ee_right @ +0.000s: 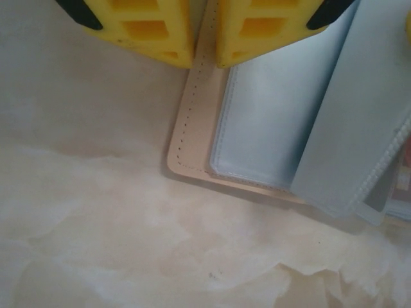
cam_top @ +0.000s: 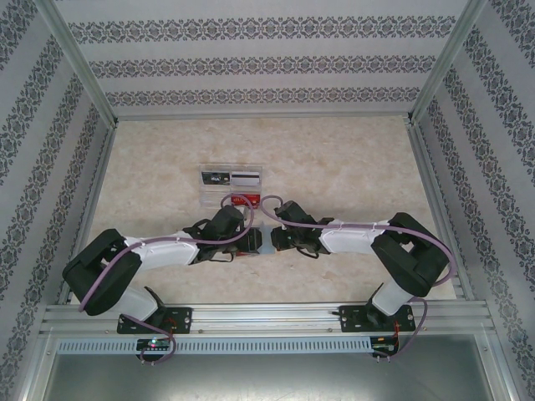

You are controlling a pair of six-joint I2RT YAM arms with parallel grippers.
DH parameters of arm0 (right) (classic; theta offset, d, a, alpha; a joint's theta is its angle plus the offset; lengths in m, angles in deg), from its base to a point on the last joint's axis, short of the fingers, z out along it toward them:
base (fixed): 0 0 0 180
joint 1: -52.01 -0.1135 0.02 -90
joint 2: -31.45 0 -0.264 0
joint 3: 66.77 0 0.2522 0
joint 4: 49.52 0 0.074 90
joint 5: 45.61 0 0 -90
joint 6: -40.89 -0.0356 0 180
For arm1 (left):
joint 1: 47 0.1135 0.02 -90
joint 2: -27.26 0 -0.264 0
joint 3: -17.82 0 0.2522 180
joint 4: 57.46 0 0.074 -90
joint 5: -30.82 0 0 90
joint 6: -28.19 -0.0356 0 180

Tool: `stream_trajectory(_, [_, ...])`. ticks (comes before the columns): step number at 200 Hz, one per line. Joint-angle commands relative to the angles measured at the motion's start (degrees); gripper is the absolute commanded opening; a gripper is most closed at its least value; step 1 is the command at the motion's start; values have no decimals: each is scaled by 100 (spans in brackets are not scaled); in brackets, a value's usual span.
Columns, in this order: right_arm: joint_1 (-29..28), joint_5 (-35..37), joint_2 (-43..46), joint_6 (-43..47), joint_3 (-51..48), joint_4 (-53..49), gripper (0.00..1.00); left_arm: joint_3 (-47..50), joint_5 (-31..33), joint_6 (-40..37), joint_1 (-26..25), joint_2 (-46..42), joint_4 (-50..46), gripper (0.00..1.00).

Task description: Take the credit cards out of the card holder

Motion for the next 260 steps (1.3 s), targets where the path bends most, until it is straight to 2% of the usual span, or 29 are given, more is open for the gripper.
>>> stream_trajectory(1, [-50,67,132,-46,-61,-225,24,-140,-55,36,-172,-234,-87,51])
stream_trajectory(23, [-37,306,398,-81,-132,-277,30,-241,-96,36,-278,-246,-44,51])
stream_trajectory(77, [123,684,1223,-168,-494,-385,35,-343,-267,159,-398,89,266,48])
stream_trajectory(91, [134,654,1432,-162,-588,-345,36,-304,-56,123,-397,-53,85,48])
stream_trajectory(120, [103,135,1604,-103,-536,-174,35,-149,666,-53,-382,-744,-705,43])
stream_trajectory(159, [-97,-393,1213,-198,-226,125,31,136,1268,-196,-188,-1438,-1478,31])
stream_trajectory(190, [-223,-701,776,-368,38,378,26,376,1168,-193,116,-1399,-1512,14])
stream_trajectory(203, [-268,-817,589,-430,143,469,25,476,1090,-176,212,-1355,-1409,10])
stream_trajectory(260, [-366,-1267,-60,-758,444,853,20,726,893,-85,314,-1217,-1145,8])
